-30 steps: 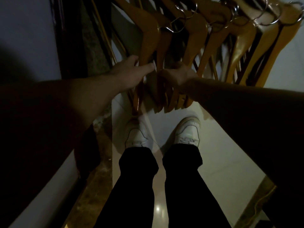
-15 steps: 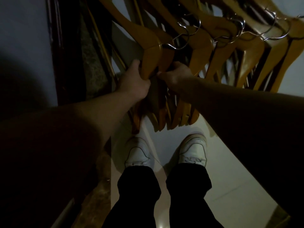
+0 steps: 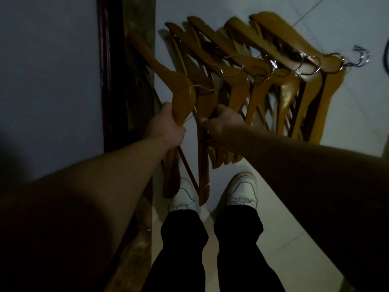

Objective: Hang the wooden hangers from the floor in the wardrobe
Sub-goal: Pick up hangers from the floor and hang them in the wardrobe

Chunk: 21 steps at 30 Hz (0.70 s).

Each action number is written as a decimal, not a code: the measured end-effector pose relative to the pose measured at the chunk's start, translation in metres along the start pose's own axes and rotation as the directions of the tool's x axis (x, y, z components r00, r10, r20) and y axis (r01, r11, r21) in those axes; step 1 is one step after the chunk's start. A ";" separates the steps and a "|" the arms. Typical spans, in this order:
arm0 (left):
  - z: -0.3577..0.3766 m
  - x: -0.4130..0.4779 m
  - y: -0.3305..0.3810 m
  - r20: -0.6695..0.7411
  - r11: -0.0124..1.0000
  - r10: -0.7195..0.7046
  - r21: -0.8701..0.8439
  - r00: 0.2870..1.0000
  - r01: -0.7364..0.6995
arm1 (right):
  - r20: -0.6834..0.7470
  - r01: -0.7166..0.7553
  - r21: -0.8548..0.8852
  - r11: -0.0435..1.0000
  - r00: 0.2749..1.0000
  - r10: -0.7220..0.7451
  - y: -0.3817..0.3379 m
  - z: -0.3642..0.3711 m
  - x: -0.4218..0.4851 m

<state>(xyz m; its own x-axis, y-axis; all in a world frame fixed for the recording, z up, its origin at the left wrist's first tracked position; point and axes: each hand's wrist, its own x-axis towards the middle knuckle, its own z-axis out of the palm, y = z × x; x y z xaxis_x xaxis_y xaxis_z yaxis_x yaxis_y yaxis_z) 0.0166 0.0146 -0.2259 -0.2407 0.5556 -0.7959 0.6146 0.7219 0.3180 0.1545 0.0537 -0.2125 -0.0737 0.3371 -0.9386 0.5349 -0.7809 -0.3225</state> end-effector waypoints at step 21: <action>-0.070 -0.182 0.104 0.045 0.997 0.074 -0.005 0.996 -0.074 | -0.244 0.107 0.003 0.994 0.964 -0.103 -0.008 -0.076 -0.196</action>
<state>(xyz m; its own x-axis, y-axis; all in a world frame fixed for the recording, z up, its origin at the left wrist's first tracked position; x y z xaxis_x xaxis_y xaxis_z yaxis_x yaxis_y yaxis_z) 0.0717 0.0172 -0.0119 -0.1604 0.5883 -0.7926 0.6270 0.6809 0.3785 0.2282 0.0338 -0.0164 0.0796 0.5337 -0.8419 0.5211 -0.7423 -0.4213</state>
